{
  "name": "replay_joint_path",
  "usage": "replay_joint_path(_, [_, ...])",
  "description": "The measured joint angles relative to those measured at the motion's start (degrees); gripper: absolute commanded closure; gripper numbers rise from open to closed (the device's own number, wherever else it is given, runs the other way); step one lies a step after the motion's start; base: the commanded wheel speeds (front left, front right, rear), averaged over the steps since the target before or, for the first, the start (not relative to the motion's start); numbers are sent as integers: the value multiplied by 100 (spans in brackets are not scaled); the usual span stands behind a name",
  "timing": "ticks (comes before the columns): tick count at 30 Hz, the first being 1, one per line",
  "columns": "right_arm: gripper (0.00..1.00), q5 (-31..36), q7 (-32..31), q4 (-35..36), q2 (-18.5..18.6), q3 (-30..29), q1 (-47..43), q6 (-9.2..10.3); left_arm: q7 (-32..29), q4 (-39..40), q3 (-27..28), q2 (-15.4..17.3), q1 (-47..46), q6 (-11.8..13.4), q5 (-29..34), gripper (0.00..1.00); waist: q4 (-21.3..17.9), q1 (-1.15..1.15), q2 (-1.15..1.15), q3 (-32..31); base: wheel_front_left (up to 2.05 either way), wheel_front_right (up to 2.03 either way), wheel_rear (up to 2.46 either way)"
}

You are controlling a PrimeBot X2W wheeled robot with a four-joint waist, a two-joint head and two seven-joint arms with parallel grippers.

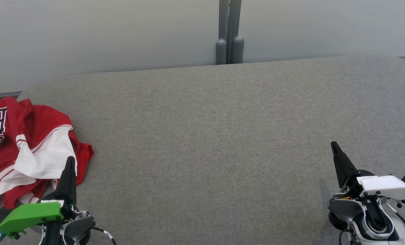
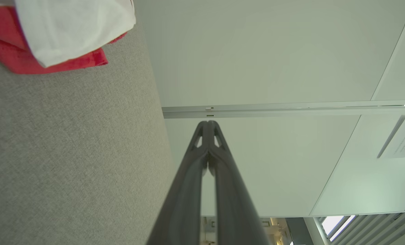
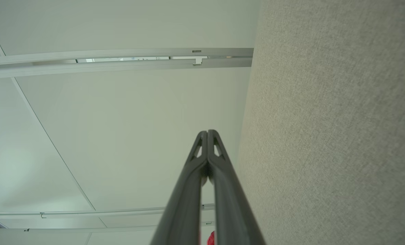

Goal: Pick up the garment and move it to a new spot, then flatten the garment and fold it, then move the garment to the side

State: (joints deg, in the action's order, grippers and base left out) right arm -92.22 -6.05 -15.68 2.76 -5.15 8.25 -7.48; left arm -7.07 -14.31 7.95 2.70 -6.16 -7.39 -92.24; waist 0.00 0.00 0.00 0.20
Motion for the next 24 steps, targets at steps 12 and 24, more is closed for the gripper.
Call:
replay_joint_path(12, [100,1,0,0,0,0,0,0,0,0,0,0,0,0,0,100,0,0,0,0,0,0,0])
replay_joint_path(24, [100,1,0,0,0,0,0,0,0,0,0,0,0,0,0,100,0,0,0,0,0,0,0])
